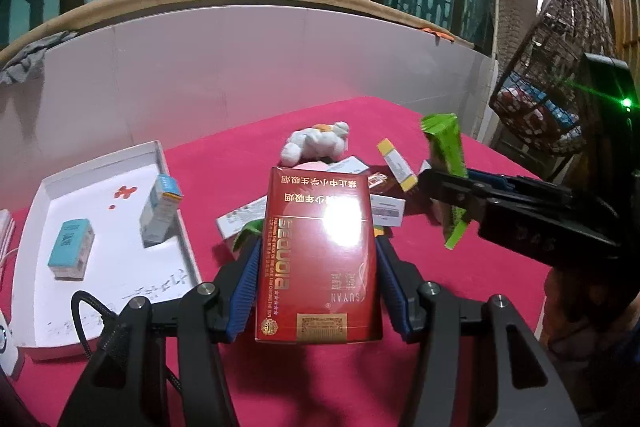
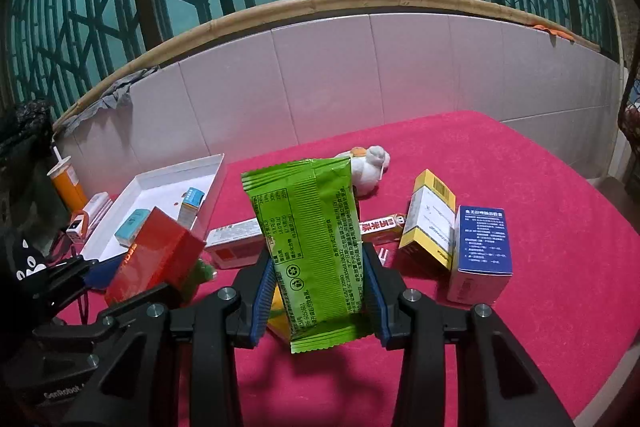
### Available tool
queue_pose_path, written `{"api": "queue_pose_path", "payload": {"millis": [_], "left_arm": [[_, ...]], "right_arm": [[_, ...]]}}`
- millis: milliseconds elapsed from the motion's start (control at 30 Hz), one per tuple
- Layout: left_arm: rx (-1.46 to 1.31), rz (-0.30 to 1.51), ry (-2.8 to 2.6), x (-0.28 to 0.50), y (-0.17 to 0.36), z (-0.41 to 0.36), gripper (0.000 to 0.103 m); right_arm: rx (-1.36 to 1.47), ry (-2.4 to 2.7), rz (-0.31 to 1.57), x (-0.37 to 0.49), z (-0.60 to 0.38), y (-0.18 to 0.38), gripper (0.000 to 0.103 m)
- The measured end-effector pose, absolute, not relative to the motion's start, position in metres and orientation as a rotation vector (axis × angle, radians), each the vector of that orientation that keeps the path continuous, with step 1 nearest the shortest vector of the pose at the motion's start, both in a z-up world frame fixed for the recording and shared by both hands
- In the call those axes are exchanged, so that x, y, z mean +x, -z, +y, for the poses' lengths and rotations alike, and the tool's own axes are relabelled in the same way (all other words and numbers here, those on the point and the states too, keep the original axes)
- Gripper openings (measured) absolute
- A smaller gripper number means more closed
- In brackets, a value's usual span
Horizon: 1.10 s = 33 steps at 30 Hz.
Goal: Organize objects
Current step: 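Carry the red box and green packet over the white tray with both grippers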
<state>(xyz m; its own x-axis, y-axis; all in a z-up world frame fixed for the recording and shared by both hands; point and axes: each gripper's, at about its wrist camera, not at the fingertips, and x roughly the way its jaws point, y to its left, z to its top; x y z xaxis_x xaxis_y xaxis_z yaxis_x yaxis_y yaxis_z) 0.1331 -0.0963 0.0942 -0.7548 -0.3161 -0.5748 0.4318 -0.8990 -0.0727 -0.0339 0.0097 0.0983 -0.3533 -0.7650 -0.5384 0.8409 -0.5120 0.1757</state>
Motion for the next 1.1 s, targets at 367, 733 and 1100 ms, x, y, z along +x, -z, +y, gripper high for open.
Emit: {"api": "queue_pose_path", "payload": {"millis": [367, 733, 1100], "left_arm": [[0.744, 0.321, 2.540, 0.156, -0.100, -0.113, 0.054], [0.706, 0.353, 2.489, 0.171, -0.103, -0.125, 0.055], [0.661, 0.368, 2.404, 0.192, -0.103, -0.142, 0.055]], "right_arm": [[0.688, 1.963, 0.178, -0.021, 0.001, -0.106, 0.044], [0.685, 1.931, 0.200, -0.006, -0.010, -0.109, 0.044], [0.675, 1.884, 0.233, 0.014, -0.029, -0.109, 0.044]]}}
